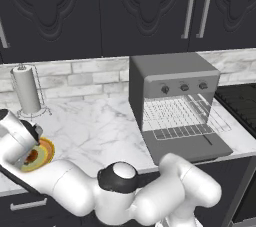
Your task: Pick up the bagel from the plate, place it on the toaster oven rack, close the door, and set the timer.
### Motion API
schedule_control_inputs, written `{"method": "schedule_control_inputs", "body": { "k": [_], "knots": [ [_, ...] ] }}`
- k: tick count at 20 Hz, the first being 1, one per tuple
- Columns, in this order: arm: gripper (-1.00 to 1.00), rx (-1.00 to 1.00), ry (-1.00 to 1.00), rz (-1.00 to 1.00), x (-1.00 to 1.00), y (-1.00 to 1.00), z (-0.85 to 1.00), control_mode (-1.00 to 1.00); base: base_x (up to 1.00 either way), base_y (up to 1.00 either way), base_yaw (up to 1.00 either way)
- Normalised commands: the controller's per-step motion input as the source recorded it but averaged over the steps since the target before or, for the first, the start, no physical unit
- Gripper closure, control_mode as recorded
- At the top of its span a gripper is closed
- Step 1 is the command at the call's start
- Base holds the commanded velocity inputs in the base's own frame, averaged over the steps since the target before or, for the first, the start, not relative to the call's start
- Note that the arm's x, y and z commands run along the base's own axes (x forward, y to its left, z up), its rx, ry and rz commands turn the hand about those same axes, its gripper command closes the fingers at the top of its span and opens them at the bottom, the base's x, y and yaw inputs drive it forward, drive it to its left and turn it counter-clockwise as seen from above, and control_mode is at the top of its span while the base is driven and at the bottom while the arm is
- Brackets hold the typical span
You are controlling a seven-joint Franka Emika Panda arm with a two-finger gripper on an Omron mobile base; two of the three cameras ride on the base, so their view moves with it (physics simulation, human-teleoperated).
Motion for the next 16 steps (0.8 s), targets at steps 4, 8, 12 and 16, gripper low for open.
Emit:
{"method": "schedule_control_inputs", "body": {
  "k": [4,8,12,16],
  "knots": [
    [-1.0,0.0,0.0,0.09,0.16,0.11,-0.22,-1.0,0.0,0.0,0.0],
    [-1.0,0.0,0.0,0.12,0.07,0.27,-0.24,-1.0,0.0,0.0,0.0],
    [-1.0,0.0,0.0,0.14,0.09,0.31,-0.2,-1.0,0.0,0.0,0.0],
    [-1.0,0.0,0.0,0.1,0.32,0.18,-0.19,-1.0,0.0,0.0,0.0]
  ]
}}
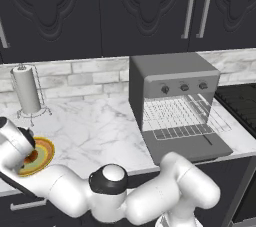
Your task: Pick up the bagel from the plate, place it on the toaster oven rack, close the door, and set the timer.
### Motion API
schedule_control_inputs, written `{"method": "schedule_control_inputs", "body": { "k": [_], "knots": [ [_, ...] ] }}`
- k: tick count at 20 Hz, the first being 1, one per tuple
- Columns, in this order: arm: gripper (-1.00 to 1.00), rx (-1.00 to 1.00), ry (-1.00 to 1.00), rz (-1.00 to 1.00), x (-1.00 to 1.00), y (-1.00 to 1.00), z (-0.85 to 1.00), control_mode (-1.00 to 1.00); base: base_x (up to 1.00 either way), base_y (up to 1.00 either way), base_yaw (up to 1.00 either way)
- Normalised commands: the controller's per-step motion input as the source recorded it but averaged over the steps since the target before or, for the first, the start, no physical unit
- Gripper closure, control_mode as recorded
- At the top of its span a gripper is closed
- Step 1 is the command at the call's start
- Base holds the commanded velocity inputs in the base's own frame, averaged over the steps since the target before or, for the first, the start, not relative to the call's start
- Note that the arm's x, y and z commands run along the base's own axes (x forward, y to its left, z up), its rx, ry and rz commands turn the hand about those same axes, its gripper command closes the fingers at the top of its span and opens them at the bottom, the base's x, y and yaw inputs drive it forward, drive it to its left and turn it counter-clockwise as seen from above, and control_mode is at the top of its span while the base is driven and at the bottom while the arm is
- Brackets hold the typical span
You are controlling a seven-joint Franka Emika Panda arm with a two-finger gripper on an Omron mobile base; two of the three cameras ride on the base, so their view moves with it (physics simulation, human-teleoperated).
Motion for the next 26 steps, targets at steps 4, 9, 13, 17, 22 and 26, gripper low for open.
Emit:
{"method": "schedule_control_inputs", "body": {
  "k": [4,9,13,17,22,26],
  "knots": [
    [-1.0,0.0,0.0,0.05,0.27,0.03,-0.23,-1.0,0.0,0.0,0.0],
    [-1.0,0.0,0.03,0.01,0.13,0.03,-0.42,-1.0,0.0,0.0,0.0],
    [1.0,0.0,0.04,0.0,0.03,0.15,-0.48,-1.0,0.0,0.0,0.0],
    [1.0,0.0,0.0,0.0,0.0,0.01,-0.27,-1.0,0.0,0.0,0.0],
    [1.0,0.0,-0.09,0.0,-0.26,0.0,0.0,-1.0,0.0,0.0,0.0],
    [1.0,0.01,-0.11,0.0,-0.18,0.0,0.18,-1.0,0.0,0.0,0.0]
  ]
}}
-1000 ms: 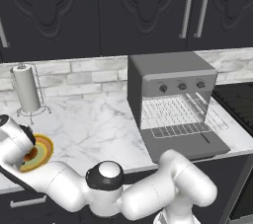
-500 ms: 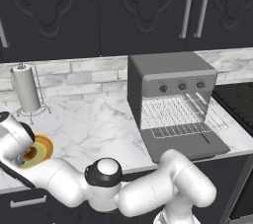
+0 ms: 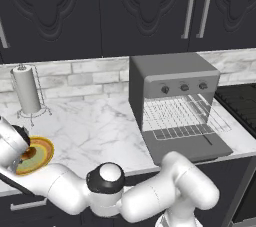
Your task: Pick up the bagel from the plate, place it on the toaster oven rack, close the door, and set the timer.
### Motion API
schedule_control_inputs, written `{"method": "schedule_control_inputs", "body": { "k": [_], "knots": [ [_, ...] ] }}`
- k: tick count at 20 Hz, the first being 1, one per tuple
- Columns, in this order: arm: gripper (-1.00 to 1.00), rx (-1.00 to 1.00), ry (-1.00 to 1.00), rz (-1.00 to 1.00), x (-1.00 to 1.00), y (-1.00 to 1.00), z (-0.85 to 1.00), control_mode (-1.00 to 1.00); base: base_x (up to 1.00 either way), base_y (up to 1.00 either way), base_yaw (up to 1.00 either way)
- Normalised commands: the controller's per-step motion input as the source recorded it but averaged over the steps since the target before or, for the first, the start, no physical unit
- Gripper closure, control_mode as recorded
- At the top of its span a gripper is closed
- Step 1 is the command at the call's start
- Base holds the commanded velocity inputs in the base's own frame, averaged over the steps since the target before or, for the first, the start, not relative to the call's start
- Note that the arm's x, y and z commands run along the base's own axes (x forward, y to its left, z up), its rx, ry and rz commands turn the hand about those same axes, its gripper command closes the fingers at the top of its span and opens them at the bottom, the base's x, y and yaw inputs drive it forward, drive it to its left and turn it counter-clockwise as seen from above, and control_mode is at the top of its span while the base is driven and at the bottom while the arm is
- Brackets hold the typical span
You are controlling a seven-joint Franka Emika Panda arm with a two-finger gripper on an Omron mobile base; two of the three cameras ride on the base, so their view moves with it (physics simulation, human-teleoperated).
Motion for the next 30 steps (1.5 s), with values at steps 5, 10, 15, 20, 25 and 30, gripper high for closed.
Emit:
{"method": "schedule_control_inputs", "body": {
  "k": [5,10,15,20,25,30],
  "knots": [
    [1.0,0.04,-0.03,0.0,-0.12,-0.09,0.4,-1.0,0.0,0.0,0.0],
    [1.0,0.1,-0.1,-0.01,-0.71,-0.54,0.95,-1.0,0.0,0.0,0.0],
    [1.0,0.01,-0.13,-0.09,-0.7,-0.94,0.32,-1.0,0.0,0.0,0.0],
    [1.0,0.01,-0.15,-0.18,-0.59,-1.0,0.04,-1.0,0.0,0.0,0.0],
    [1.0,0.03,-0.19,-0.19,-0.41,-1.0,0.33,-1.0,0.0,0.0,0.0],
    [1.0,0.04,-0.1,-0.23,-0.03,-1.0,0.35,-1.0,0.0,0.0,0.0]
  ]
}}
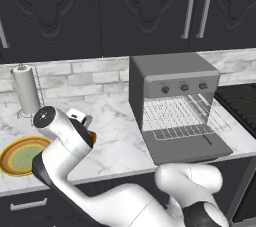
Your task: Pick up the bagel from the plate, place it on the toaster oven rack, close the door, and set the timer.
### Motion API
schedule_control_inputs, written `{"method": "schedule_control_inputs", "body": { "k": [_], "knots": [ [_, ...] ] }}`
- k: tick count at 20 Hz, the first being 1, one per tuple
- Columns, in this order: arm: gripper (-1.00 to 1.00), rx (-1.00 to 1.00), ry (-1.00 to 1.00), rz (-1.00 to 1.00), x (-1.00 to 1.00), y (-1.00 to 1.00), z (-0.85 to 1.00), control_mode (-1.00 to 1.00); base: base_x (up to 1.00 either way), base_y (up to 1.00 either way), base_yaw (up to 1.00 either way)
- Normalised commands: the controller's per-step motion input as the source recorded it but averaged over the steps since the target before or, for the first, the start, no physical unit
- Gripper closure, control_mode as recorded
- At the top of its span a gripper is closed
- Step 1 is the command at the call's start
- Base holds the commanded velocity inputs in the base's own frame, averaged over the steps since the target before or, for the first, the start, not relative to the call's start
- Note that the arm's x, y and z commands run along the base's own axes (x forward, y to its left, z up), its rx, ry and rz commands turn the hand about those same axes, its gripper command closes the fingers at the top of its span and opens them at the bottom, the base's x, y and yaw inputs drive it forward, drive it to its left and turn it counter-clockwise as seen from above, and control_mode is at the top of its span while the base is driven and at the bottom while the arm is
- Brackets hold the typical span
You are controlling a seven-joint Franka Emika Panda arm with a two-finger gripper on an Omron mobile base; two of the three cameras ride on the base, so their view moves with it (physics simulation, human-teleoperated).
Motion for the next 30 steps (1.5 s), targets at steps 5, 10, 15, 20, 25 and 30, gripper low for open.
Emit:
{"method": "schedule_control_inputs", "body": {
  "k": [5,10,15,20,25,30],
  "knots": [
    [1.0,0.06,-0.01,-0.25,0.14,-1.0,0.27,-1.0,0.0,0.0,0.0],
    [1.0,0.06,0.0,-0.27,0.15,-1.0,0.25,-1.0,0.0,0.0,0.0],
    [1.0,0.02,-0.03,-0.27,0.01,-1.0,0.28,-1.0,0.0,0.0,0.0],
    [1.0,0.0,-0.03,-0.24,0.0,-1.0,0.19,-1.0,0.0,0.0,0.0],
    [1.0,0.0,-0.01,-0.22,0.13,-1.0,0.04,-1.0,0.0,0.0,0.0],
    [1.0,0.03,-0.02,-0.16,0.26,-1.0,-0.02,-1.0,0.0,0.0,0.0]
  ]
}}
